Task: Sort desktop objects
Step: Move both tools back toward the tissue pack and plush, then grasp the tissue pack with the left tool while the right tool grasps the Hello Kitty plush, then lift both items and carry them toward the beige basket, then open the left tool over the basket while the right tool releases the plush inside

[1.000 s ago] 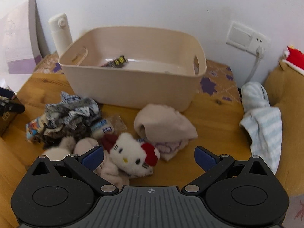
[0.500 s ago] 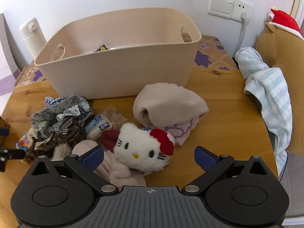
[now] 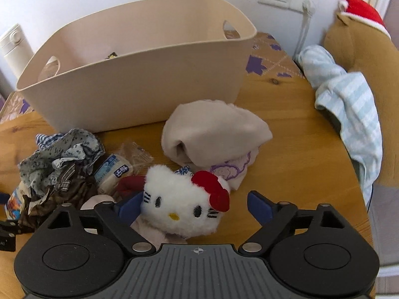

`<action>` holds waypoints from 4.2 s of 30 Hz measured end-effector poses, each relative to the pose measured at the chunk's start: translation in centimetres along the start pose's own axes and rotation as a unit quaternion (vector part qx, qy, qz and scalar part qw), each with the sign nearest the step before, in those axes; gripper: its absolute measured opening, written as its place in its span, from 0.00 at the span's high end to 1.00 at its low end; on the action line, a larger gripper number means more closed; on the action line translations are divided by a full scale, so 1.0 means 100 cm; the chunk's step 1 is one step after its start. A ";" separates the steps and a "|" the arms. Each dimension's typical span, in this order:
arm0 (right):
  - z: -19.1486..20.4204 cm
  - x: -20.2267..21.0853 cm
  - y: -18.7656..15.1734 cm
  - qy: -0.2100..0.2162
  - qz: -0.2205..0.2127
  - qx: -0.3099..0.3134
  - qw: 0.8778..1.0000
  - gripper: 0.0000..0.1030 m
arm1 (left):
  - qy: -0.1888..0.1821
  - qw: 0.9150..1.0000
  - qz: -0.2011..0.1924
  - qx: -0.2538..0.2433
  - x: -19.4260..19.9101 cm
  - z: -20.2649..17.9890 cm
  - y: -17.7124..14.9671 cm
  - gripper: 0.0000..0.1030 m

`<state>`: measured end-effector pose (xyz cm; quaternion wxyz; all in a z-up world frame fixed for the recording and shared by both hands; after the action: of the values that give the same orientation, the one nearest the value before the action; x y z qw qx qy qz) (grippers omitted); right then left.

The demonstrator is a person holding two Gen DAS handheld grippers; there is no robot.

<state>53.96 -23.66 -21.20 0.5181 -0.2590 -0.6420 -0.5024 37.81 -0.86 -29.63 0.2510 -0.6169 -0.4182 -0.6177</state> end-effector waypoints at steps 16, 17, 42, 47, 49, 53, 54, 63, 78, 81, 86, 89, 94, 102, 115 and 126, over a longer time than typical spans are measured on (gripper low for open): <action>-0.006 -0.001 0.004 0.037 -0.003 -0.009 0.999 0.41 | 0.000 1.000 -0.021 0.007 0.007 -0.004 -0.002 0.54; -0.006 0.000 0.004 0.039 -0.004 -0.009 0.999 0.41 | -0.001 1.000 -0.020 0.010 0.007 -0.003 -0.003 0.54; -0.027 0.044 0.002 0.043 -0.060 0.023 0.997 0.41 | 0.007 0.991 -0.086 0.097 0.069 0.021 -0.002 0.55; -0.032 0.056 0.005 0.047 -0.072 0.038 0.996 0.41 | 0.015 0.987 -0.119 0.103 0.094 0.026 0.009 0.55; -0.035 0.061 0.008 0.046 -0.077 0.047 0.995 0.41 | 0.017 0.986 -0.131 0.100 0.104 0.027 0.015 0.55; -0.042 0.070 0.017 0.047 -0.090 0.049 0.994 0.41 | 0.015 0.982 -0.158 0.099 0.125 0.023 0.030 0.55; -0.044 0.073 0.021 0.047 -0.095 0.050 0.993 0.41 | 0.014 0.981 -0.166 0.099 0.130 0.021 0.034 0.55; -0.056 0.100 0.055 0.070 -0.137 0.036 0.987 0.41 | 0.023 0.972 -0.226 0.066 0.165 -0.007 0.075 0.55; -0.049 0.122 0.119 0.077 -0.187 0.056 0.978 0.41 | 0.019 0.965 -0.251 0.069 0.168 -0.033 0.148 0.55; -0.048 0.119 0.134 0.072 -0.192 0.059 0.977 0.41 | 0.018 0.967 -0.245 0.072 0.161 -0.033 0.164 0.55; -0.041 0.110 0.158 0.066 -0.195 0.070 0.976 0.41 | 0.046 0.958 -0.239 0.149 0.145 -0.023 0.184 0.55; -0.032 0.100 0.167 0.065 -0.190 0.081 0.976 0.41 | 0.040 0.959 -0.227 0.164 0.132 -0.018 0.192 0.55; -0.014 0.072 0.178 0.054 -0.173 0.113 0.977 0.41 | 0.054 0.961 -0.199 0.183 0.108 -0.010 0.200 0.55; 0.008 0.033 0.179 0.050 -0.137 0.122 0.982 0.41 | 0.077 0.969 -0.164 0.168 0.075 -0.007 0.203 0.55; 0.010 0.011 0.174 0.038 -0.115 0.130 0.984 0.30 | 0.072 0.967 -0.158 0.186 0.067 -0.007 0.201 0.43; 0.003 0.046 0.158 0.031 -0.154 0.150 0.976 0.05 | 0.075 0.959 -0.188 0.196 0.094 -0.016 0.178 0.31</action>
<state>65.78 -18.55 -10.96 0.4873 -0.0605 -0.7257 -0.4819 50.55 -9.55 -16.61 0.2771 -0.4178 -0.6197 -0.6039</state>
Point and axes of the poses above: each gripper's, at about its wrist camera, not at the fingertips, and x roughly against the way its jaws point, z to its left, y to its top, the point moved 7 cm from there along -x, roughly the way its jaws point, and after that the axes turned 6 degrees about z, right-handed, at the moved point
